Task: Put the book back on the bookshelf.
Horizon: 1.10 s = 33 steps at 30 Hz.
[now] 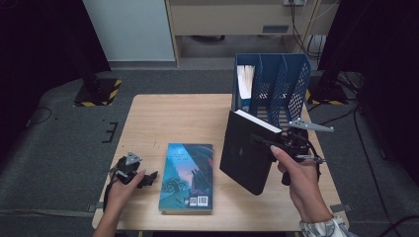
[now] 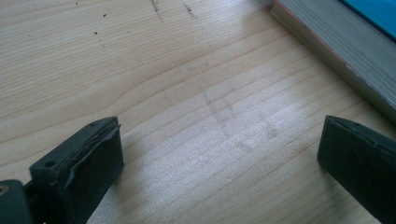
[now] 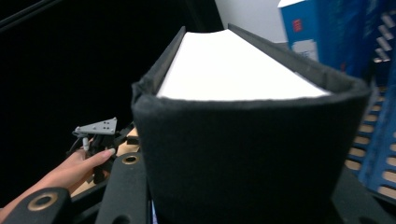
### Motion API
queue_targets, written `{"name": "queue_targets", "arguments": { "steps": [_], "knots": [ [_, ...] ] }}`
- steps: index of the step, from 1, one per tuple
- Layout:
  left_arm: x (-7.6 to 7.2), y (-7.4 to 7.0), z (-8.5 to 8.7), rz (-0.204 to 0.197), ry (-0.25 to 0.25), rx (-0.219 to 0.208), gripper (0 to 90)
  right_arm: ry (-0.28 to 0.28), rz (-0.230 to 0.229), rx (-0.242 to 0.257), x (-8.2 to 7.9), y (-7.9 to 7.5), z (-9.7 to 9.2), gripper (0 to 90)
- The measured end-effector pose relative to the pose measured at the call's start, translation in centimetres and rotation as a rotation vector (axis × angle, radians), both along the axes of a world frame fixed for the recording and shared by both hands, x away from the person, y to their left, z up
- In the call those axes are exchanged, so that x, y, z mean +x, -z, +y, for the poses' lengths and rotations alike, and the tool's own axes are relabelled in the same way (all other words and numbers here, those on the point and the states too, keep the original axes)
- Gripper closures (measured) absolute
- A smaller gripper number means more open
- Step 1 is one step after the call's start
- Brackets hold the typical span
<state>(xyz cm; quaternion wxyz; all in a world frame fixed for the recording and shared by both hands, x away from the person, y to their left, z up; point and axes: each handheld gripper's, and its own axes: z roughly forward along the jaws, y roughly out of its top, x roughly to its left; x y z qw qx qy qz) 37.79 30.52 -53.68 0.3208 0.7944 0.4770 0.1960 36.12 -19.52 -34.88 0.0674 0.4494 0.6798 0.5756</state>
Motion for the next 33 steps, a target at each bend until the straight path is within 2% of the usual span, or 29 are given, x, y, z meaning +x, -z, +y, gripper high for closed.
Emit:
{"name": "queue_targets", "arguments": {
  "steps": [7, 15, 28, 33],
  "knots": [
    [0.0, 0.0, 0.0, 0.000, 0.003, 0.000, 0.0, 0.061, 0.004, 0.017, -0.4, 0.0, -2.1, 52.9],
    [0.0, 0.0, 0.0, 0.001, 0.006, -0.001, 0.0, 0.119, 0.025, 0.053, 0.0, -0.2, -3.8, 52.9],
    [0.0, 0.0, -0.1, 0.000, 0.005, 0.000, 0.0, 0.214, 0.049, 0.093, 2.2, -1.5, -6.0, 52.9],
    [0.0, 0.0, -0.1, 0.001, 0.006, -0.001, 0.0, 0.253, 0.044, 0.090, 3.1, -2.1, -7.0, 52.8]
  ]
}}
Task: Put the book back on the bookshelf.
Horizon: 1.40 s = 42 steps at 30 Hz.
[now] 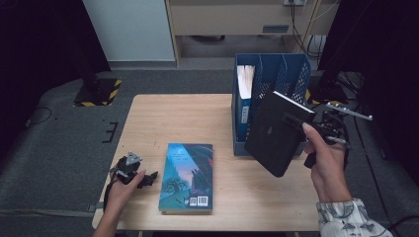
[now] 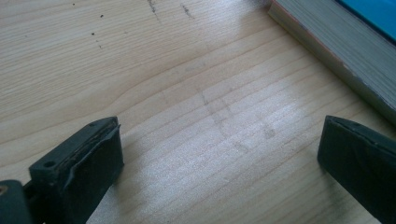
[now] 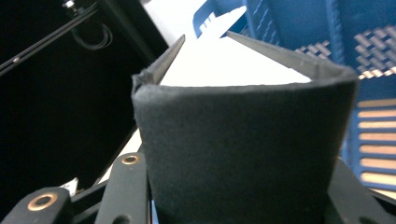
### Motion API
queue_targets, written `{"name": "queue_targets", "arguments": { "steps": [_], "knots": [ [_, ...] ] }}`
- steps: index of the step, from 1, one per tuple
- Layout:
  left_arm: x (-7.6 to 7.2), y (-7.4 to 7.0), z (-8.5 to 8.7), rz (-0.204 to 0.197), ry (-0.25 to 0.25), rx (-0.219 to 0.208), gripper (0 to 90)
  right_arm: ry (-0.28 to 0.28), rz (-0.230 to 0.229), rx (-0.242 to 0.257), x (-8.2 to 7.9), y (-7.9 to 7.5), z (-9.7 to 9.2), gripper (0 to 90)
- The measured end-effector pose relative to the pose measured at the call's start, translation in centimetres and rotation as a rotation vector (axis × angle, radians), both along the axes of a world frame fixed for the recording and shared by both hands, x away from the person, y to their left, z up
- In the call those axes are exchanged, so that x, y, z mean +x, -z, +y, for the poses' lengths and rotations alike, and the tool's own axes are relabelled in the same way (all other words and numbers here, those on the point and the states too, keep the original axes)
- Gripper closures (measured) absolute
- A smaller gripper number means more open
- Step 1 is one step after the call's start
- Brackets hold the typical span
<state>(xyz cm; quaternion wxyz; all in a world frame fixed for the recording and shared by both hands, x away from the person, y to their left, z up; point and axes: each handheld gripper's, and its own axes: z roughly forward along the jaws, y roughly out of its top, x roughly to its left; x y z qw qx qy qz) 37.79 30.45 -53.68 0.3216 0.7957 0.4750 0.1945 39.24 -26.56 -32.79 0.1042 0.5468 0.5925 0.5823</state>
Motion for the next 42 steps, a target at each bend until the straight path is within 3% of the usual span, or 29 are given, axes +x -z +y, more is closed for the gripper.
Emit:
{"name": "queue_targets", "arguments": {
  "steps": [4, 14, 25, 31, 42],
  "knots": [
    [0.0, 0.0, 0.0, 0.001, 0.001, 0.001, 0.0, 0.041, 0.005, 0.019, 0.8, -0.4, -0.9, 52.9],
    [0.0, 0.0, 0.0, -0.001, 0.001, -0.001, 0.0, 0.096, 0.009, -0.011, 2.9, -1.4, -2.4, 52.8],
    [0.1, 0.0, -0.1, -0.001, 0.002, -0.002, 0.0, 0.110, 0.001, -0.050, 4.4, -1.9, -2.7, 52.7],
    [0.1, 0.0, -0.1, -0.001, 0.003, -0.002, 0.0, 0.128, -0.002, -0.068, 4.7, -2.1, -3.1, 52.7],
    [0.1, 0.0, -0.1, -0.001, 0.004, -0.002, 0.0, 0.181, -0.015, -0.084, 3.8, -2.1, -4.4, 52.6]
  ]
}}
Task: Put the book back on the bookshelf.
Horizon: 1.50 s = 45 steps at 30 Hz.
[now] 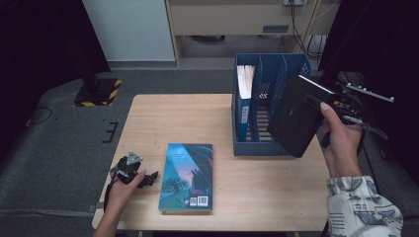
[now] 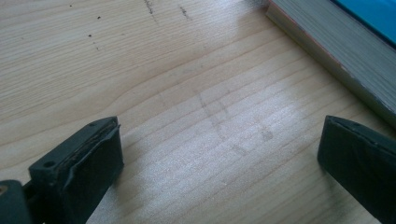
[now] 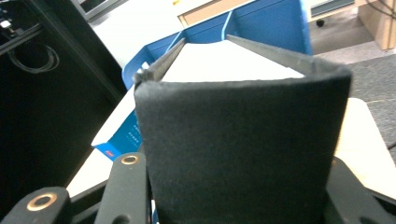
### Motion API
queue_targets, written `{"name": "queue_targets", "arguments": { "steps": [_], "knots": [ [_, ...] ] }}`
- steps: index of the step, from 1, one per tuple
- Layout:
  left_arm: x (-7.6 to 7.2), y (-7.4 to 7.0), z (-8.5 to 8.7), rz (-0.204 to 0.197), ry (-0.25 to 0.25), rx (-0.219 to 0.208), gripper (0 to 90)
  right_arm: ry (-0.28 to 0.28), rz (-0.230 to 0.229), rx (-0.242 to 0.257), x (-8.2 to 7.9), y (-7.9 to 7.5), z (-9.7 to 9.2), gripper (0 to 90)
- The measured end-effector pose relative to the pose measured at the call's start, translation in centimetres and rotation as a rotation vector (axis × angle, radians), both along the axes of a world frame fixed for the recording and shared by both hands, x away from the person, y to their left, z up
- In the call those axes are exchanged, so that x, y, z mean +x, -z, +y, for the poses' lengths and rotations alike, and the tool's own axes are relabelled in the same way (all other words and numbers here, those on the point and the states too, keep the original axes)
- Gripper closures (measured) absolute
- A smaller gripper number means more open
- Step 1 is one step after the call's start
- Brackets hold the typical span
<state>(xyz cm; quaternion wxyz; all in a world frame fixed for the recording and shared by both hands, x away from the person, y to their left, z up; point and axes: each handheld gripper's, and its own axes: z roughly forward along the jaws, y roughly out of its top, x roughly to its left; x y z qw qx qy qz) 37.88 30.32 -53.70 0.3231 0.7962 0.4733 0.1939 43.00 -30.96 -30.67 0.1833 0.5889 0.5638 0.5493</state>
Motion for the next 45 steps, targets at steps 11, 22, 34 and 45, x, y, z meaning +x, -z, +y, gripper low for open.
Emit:
{"name": "queue_targets", "arguments": {
  "steps": [11, 22, 34, 45],
  "knots": [
    [0.0, 0.0, 0.0, 0.002, 0.001, 0.002, 0.0, 0.029, 0.011, -0.015, 0.7, -0.1, -1.0, 52.7],
    [0.0, 0.0, 0.0, 0.003, 0.007, 0.006, 0.0, 0.077, 0.017, -0.077, 3.0, -0.7, -1.9, 52.7],
    [0.0, 0.0, 0.0, 0.003, 0.008, 0.006, 0.0, 0.120, 0.004, -0.171, 5.9, -0.7, -2.1, 52.9],
    [0.0, 0.0, 0.0, 0.004, 0.008, 0.007, 0.0, 0.123, 0.031, -0.199, 8.0, 0.8, -1.1, 52.9]
  ]
}}
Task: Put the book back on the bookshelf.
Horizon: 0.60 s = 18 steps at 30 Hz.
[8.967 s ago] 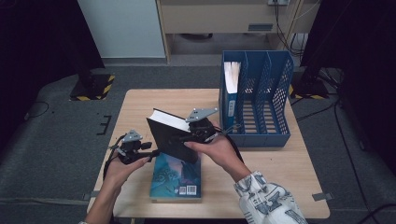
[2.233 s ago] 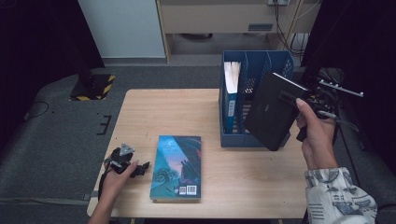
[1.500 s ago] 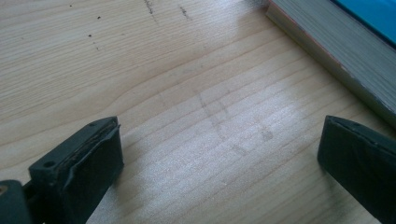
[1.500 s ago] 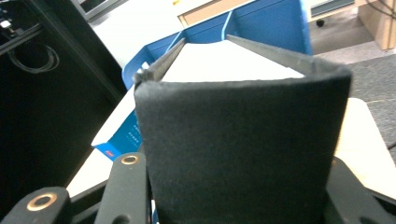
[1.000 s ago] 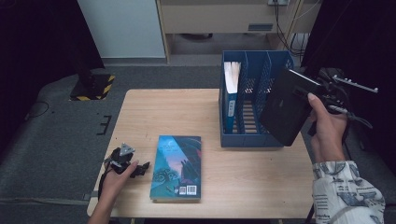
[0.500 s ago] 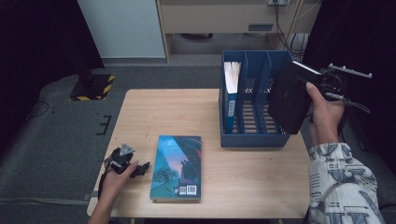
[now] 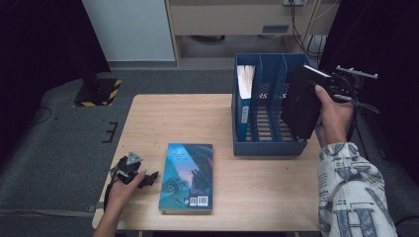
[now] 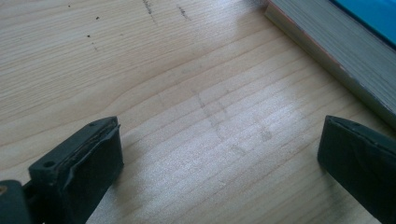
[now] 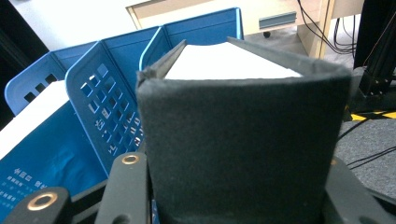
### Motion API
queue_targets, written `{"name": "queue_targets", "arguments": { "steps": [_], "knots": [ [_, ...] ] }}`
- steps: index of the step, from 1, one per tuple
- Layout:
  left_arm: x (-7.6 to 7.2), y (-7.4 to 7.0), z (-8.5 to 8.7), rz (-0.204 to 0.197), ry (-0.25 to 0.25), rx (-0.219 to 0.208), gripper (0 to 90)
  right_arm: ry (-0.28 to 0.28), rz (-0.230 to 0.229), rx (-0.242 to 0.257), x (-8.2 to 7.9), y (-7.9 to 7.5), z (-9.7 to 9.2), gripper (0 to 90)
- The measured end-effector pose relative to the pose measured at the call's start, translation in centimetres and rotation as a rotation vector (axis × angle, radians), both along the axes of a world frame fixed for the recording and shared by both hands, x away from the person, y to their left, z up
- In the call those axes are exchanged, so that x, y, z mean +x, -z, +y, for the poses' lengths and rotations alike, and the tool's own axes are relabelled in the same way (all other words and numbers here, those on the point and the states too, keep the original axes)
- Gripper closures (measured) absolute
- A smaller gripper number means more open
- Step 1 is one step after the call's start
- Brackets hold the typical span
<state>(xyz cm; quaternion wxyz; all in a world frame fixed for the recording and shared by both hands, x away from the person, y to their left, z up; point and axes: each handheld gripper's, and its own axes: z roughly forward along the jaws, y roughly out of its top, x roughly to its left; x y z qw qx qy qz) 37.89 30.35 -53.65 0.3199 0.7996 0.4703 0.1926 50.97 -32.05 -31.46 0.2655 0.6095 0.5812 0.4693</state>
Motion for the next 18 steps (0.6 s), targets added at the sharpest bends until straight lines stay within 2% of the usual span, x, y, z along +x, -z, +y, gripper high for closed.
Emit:
{"name": "queue_targets", "arguments": {
  "steps": [3, 8, 14, 18],
  "knots": [
    [0.0, 0.0, 0.0, -0.002, -0.003, -0.005, 0.0, 0.002, 0.004, 0.007, 0.6, 0.3, 0.3, 52.9],
    [0.0, 0.0, 0.0, -0.002, -0.004, -0.005, 0.0, 0.005, 0.017, -0.020, 1.3, 0.7, 0.8, 52.9],
    [0.0, 0.0, 0.0, -0.004, -0.003, -0.006, 0.0, 0.008, 0.029, -0.029, 2.1, 1.2, 1.2, 52.9],
    [0.0, 0.0, 0.0, -0.004, -0.002, -0.006, 0.0, 0.011, 0.027, -0.018, 2.5, 1.4, 1.3, 52.9]
  ]
}}
